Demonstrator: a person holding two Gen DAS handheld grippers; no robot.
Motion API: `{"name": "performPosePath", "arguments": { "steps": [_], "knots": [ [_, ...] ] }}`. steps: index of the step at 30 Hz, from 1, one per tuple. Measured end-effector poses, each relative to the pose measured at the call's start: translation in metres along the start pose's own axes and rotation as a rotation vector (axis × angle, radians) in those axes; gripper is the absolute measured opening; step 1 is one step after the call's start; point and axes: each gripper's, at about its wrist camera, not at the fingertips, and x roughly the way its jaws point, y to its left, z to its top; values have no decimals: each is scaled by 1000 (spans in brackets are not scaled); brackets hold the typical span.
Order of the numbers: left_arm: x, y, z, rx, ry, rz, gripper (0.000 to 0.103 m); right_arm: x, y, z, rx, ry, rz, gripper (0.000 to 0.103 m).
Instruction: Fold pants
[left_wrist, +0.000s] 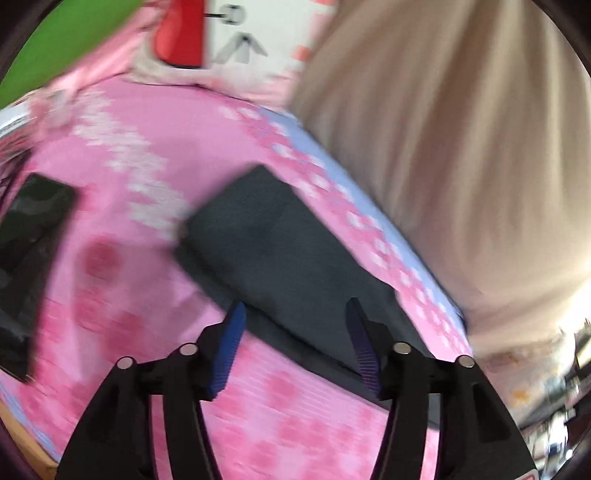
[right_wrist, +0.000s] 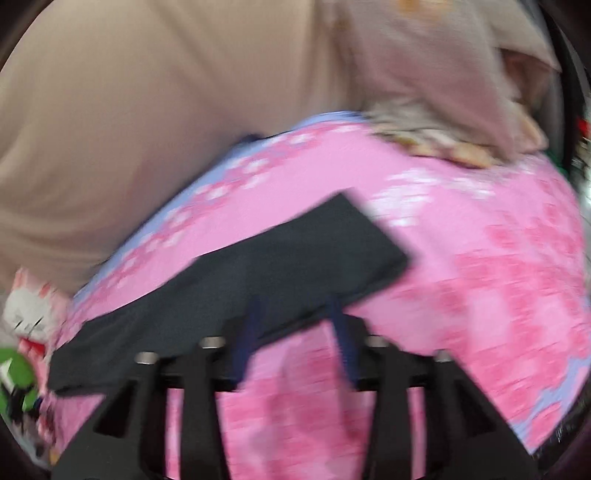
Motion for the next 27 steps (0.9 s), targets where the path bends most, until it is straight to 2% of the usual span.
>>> {"name": "performPosePath", "arguments": {
  "steps": [2, 5, 7, 10, 13, 17, 20, 22, 23, 24, 25, 26, 27],
  "knots": [
    [16, -25, -13, 18, 41, -77, 67, 26, 50, -19, -69, 81, 138, 63],
    [58, -49, -36, -2, 158, -195, 68, 68, 112, -52, -141, 202, 282, 63],
    [89, -56, -49, -48, 219, -236, 68, 94, 146, -71, -190, 261, 314, 62],
    [118, -67, -61, -68, 261, -237, 68, 117, 179, -83, -252, 299, 313, 62],
    [137, -66, -70, -117, 318, -228, 66, 123, 189, -89, -265, 321, 319, 62],
    [131, -64, -73, -145, 303, -261, 65, 118, 176, -82, -223, 318, 337, 62],
    [134, -61, -78, -135, 310, -238, 65, 115, 154, -81, -142, 332, 352, 61],
    [140, -59, -76, -165, 292, -258, 65, 119, 154, -83, -100, 333, 368, 58],
    [142, -60, -74, -178, 283, -268, 62, 118, 152, -81, -89, 327, 372, 58],
    [145, -62, -72, -182, 281, -288, 41, 118, 153, -81, -86, 323, 371, 58],
    [147, -64, -71, -181, 287, -298, 9, 118, 154, -81, -87, 323, 370, 58],
    [148, -66, -71, -186, 296, -311, 1, 117, 154, -81, -88, 321, 368, 58],
    [145, -69, -71, -189, 298, -333, 1, 116, 154, -81, -90, 318, 367, 58]
  ]
}}
